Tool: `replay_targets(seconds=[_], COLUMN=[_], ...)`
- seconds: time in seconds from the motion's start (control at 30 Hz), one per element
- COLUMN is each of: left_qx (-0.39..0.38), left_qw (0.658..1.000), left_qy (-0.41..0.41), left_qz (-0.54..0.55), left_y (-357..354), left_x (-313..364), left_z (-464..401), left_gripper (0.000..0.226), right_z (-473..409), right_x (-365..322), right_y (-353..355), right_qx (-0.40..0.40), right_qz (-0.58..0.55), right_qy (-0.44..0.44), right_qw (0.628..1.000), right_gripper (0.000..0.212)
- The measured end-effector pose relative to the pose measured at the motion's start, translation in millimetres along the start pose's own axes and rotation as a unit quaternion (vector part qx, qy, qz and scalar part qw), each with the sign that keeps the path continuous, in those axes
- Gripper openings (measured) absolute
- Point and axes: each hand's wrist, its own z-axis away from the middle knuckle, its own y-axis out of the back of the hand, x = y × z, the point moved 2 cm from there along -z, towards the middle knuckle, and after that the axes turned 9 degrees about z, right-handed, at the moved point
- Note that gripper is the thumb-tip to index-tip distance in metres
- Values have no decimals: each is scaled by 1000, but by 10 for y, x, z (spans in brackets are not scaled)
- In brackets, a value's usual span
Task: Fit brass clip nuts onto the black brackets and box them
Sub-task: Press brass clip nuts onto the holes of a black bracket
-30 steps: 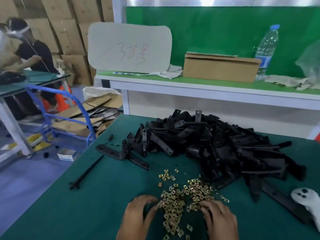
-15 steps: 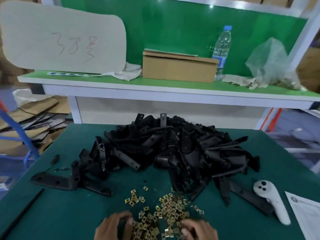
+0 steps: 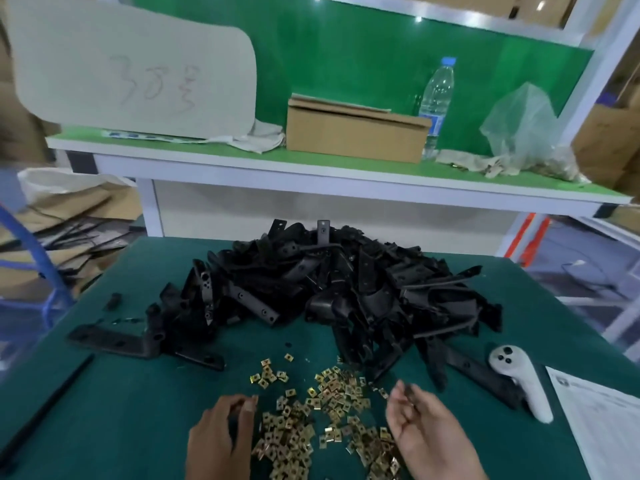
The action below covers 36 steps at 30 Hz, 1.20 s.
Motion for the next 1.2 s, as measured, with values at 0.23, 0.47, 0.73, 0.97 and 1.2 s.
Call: replay_targets(seconds=[0.23,0.47,0.73,0.97,1.2], left_qx=[-19,-11,-12,-9,-18], left_qw=[999,999,997,995,994], left_qy=[-9,-14,-17,-21,-48], left_qz=[-42,-50,-72,-93,-98], left_y=[-8,19,8,-22,-7], left_x=[58,111,127,131,176], left_z=[-8,31,51,45,45], left_gripper=[14,14,15,14,16], right_z=[-163,-454,-666,-786,-814], right_x=[-363,-556,-742,-649,-569], right_y=[-205,-297,-676,-785,-1079], right_qx=[-54,21,-32,57,122], right_qz=[296,448,385,733,825], right_qy=[191,218,205,384,420], right_qw=[934,867,899,559,357], right_gripper=[18,12,13,28,29])
